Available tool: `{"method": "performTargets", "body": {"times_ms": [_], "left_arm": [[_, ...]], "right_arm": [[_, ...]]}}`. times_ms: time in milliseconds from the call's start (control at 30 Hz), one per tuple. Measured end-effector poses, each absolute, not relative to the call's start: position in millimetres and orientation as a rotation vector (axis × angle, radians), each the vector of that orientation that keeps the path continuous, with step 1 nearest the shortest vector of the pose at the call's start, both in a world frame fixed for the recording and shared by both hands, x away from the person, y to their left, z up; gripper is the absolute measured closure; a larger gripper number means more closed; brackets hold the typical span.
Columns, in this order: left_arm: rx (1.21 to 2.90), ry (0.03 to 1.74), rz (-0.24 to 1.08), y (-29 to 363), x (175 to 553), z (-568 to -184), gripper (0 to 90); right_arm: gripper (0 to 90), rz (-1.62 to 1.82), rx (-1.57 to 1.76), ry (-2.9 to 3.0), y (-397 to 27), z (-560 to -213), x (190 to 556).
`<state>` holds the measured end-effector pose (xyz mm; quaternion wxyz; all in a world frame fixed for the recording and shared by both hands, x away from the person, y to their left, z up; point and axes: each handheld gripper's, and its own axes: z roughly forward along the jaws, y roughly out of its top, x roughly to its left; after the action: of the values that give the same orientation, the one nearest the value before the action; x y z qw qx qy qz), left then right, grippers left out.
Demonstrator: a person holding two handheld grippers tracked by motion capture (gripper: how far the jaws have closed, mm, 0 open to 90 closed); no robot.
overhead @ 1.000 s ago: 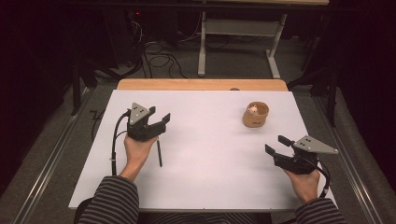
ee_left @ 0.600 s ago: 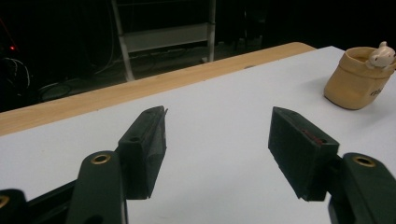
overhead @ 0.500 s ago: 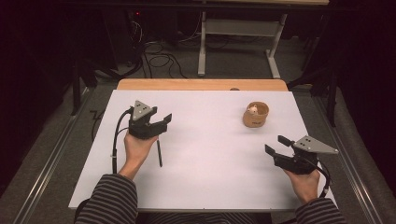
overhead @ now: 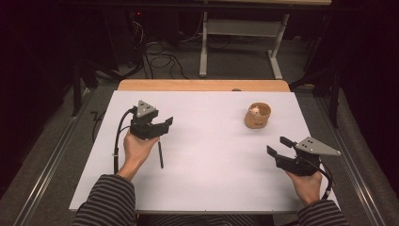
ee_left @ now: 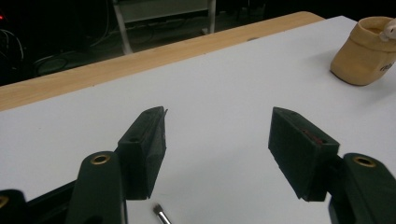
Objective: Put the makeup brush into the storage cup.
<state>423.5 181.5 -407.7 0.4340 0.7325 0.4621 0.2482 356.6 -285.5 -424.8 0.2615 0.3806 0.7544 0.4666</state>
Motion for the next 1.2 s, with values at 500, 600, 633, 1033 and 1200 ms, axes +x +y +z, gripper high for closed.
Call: {"method": "performTargets", "body": {"times_ms": [500, 600, 633, 1033, 1200], "left_arm": [[1.936, 1.221, 0.568, 179, 431, -398, 37.9], [1.96, 1.244, 0.554, 179, 432, -398, 37.7], [1.966, 1.255, 0.546, 179, 433, -399, 37.6], [2.028, 1.341, 0.49, 184, 436, -399, 37.3], [2.044, 1.397, 0.448, 183, 438, -399, 37.2]], "right_arm": [[38.1, 1.264, 1.031, 2.047, -285, -425, 357], [38.0, 1.265, 1.032, 2.045, -285, -425, 357], [38.0, 1.264, 1.032, 2.046, -285, -425, 356], [38.0, 1.268, 1.027, 2.041, -285, -425, 357], [37.9, 1.268, 1.028, 2.041, -285, -425, 356]]}}
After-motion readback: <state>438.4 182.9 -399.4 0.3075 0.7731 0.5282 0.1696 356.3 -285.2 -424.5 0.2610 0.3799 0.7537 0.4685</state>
